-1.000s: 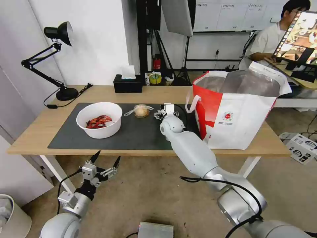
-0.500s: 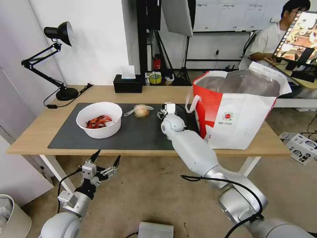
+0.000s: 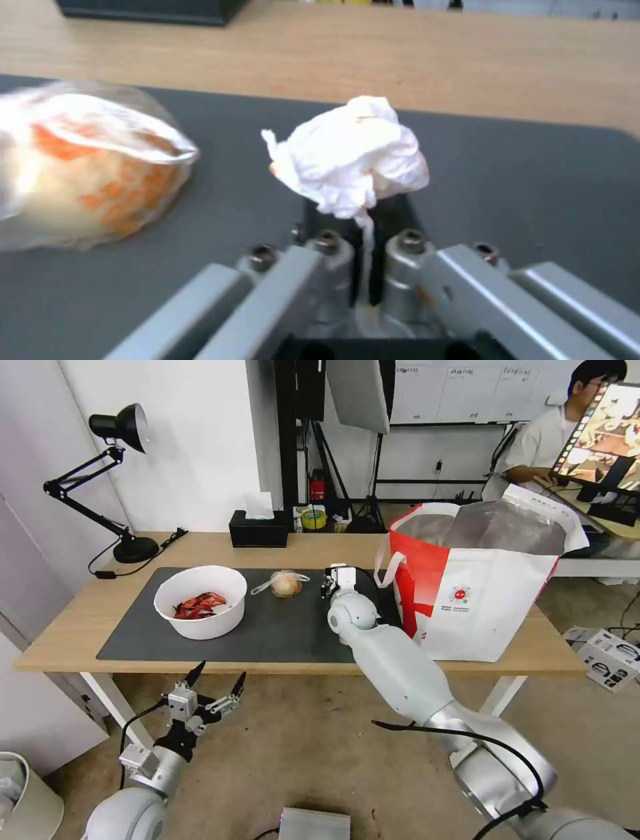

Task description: Pick up the trash from the table and place it into the takeout bag.

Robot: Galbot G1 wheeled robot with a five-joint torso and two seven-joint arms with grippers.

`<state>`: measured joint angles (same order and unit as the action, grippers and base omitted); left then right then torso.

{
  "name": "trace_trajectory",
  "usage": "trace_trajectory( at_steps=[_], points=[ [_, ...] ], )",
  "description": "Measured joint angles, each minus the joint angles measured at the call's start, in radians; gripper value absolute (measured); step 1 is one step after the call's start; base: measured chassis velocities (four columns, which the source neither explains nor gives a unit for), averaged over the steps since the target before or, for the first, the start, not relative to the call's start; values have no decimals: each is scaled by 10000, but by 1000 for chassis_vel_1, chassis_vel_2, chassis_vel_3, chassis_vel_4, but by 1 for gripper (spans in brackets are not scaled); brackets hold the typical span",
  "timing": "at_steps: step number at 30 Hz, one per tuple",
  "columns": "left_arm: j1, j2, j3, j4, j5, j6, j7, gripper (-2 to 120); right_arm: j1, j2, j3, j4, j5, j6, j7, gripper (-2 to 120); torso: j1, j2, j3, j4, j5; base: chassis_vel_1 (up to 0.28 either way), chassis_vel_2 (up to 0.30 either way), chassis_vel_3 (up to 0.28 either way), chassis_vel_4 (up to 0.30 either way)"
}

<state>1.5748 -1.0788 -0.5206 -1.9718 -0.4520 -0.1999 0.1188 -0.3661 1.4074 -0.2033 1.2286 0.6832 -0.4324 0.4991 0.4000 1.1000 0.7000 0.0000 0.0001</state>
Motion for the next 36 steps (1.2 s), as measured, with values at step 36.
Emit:
trace_trajectory(
  at_steps=[36],
  points=[
    [382, -260, -270, -108, 73, -24, -26, 100, -1599, -2512, 2546, 5041, -3737, 2173, 1352, 0, 0, 1, 0, -1, 1, 0, 0, 0, 0]
  ],
)
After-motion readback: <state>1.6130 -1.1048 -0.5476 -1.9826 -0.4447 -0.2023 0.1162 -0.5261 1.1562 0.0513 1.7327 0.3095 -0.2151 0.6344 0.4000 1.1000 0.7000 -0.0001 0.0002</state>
